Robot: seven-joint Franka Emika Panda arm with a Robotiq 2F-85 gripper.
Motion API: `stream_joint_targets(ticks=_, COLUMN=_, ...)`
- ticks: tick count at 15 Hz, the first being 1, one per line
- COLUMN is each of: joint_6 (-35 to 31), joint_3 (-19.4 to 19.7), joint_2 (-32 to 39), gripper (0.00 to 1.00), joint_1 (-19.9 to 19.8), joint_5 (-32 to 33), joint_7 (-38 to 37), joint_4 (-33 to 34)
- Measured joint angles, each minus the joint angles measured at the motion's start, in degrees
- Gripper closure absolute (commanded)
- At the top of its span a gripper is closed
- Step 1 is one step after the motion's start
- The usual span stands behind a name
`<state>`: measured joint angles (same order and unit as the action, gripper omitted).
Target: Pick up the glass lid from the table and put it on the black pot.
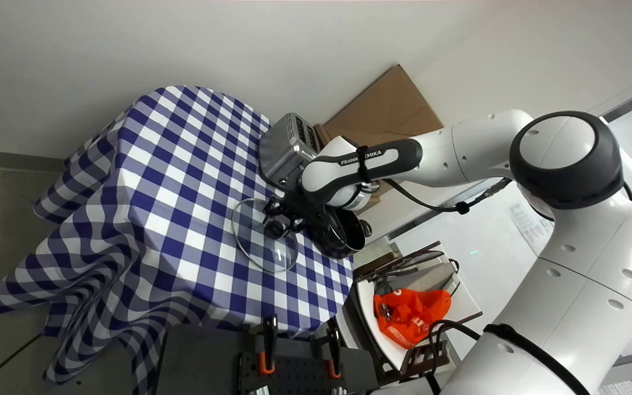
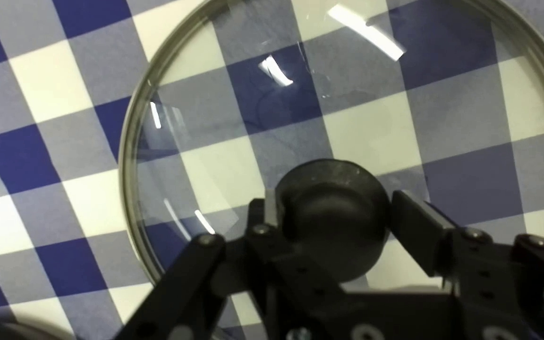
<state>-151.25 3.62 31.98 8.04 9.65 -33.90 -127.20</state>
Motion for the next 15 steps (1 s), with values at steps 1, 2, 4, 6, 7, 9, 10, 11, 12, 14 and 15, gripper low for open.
stream_joint_targets(ticks=1, joint_6=0.0, joint_3=0.0, joint_2=-0.2, gripper=0.66, joint_1=0.0, joint_5=-0.2, joint_7=0.6, joint_4=0.1)
stream_joint_targets(ticks=2, joint_6=0.0, joint_3=0.1, joint_2=-0.4, gripper=0.67, joint_1=0.0, joint_5=-0.5, joint_7=1.4, joint_4=0.2)
stream_joint_targets(ticks=4, joint_6=0.0, joint_3=0.2, joint_2=-0.5, gripper=0.69, joint_1=0.0, joint_5=-0.7, joint_7=2.6, joint_4=0.5)
stream_joint_targets(ticks=6, joint_6=0.0, joint_3=0.3, joint_2=-1.1, gripper=0.75, joint_1=0.0, joint_5=-0.9, joint_7=3.8, joint_4=0.5)
stream_joint_targets(ticks=7, joint_6=0.0, joint_3=0.4, joint_2=-1.5, gripper=0.75, joint_1=0.0, joint_5=-0.9, joint_7=4.3, joint_4=0.5)
stream_joint_targets(ticks=9, joint_6=-0.1, joint_3=0.4, joint_2=-1.4, gripper=0.75, joint_1=0.3, joint_5=-1.0, joint_7=4.6, joint_4=0.5)
stream_joint_targets(ticks=10, joint_6=-0.1, joint_3=0.4, joint_2=-1.4, gripper=0.75, joint_1=0.4, joint_5=-1.0, joint_7=4.7, joint_4=0.4)
stream_joint_targets(ticks=11, joint_6=-0.1, joint_3=0.3, joint_2=-1.5, gripper=0.75, joint_1=0.5, joint_5=-1.1, joint_7=4.9, joint_4=0.4)
stream_joint_targets(ticks=12, joint_6=-0.1, joint_3=0.2, joint_2=-1.5, gripper=0.75, joint_1=0.5, joint_5=-1.1, joint_7=5.0, joint_4=0.4)
stream_joint_targets(ticks=14, joint_6=-0.2, joint_3=-0.3, joint_2=-1.7, gripper=0.75, joint_1=0.6, joint_5=-1.6, joint_7=5.9, joint_4=0.2)
stream_joint_targets(ticks=15, joint_6=-0.2, joint_3=-0.6, joint_2=-2.1, gripper=0.75, joint_1=0.6, joint_5=-2.1, joint_7=6.4, joint_4=0.0)
